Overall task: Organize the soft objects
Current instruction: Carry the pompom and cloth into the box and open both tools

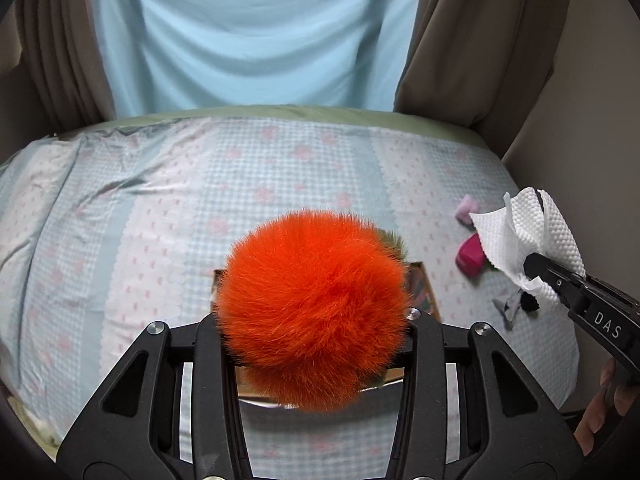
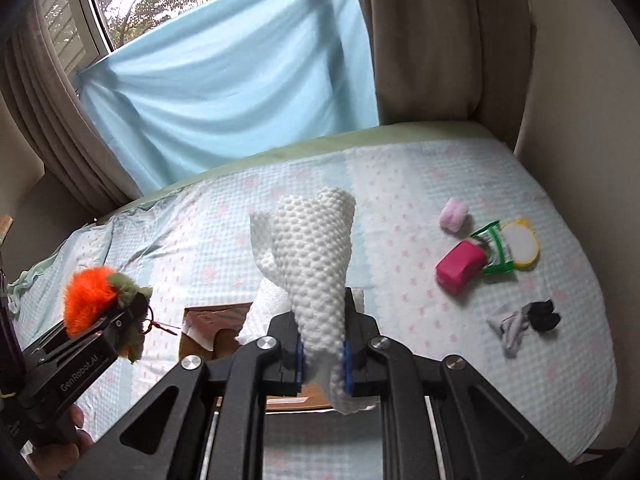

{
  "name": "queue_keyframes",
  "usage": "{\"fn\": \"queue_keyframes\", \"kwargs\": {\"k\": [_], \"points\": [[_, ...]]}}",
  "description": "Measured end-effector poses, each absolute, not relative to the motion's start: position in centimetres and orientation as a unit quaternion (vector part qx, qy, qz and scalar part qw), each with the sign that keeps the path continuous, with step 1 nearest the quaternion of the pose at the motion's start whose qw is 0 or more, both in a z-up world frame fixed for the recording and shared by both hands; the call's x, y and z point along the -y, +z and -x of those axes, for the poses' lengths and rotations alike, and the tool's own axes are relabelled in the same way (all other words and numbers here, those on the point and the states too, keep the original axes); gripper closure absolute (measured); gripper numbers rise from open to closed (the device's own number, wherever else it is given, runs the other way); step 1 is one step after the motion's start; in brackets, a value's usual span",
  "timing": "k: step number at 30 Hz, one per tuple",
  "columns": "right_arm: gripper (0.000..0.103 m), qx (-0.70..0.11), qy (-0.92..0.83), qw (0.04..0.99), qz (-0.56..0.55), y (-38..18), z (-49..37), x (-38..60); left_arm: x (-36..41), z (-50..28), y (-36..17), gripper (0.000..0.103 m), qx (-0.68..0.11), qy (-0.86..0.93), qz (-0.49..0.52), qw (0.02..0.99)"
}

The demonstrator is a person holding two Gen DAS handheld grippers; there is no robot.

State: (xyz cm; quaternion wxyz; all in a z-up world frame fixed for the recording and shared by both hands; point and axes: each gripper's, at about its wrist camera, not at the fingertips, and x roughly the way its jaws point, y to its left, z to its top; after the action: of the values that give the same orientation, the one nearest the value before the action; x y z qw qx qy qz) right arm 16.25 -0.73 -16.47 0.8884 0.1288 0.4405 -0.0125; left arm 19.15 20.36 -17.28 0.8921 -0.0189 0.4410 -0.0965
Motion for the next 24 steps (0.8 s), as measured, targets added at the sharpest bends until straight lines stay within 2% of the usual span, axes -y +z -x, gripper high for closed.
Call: {"fn": "queue_keyframes", "kwargs": {"k": [6,17,23,24], "points": [[0.09,-0.52,0.01,0.842,-0.141,-23.1,-19.2,-2.9,-22.2,-22.2,-24.1,0.066,-0.516,-0.093,-0.006,0.852],[0.09,-0.659,0.028,0.74,-0.132,-35.8,-25.4,-4.8,-19.6,-27.3,-38.6,0.066,-0.648,-0.123,-0.075,0.748],[0.09,-0.688,0.036,0.715,-0.119,-38.2,-27.4,-4.9,-19.2,-28.3,-41.0,0.066,-0.675,-0.126,-0.087,0.722],[0.09,-0.693,0.039,0.71,-0.116,-38.4,-27.6,-4.9,-19.1,-28.5,-40.9,0.06,-0.675,-0.129,-0.089,0.721]]}}
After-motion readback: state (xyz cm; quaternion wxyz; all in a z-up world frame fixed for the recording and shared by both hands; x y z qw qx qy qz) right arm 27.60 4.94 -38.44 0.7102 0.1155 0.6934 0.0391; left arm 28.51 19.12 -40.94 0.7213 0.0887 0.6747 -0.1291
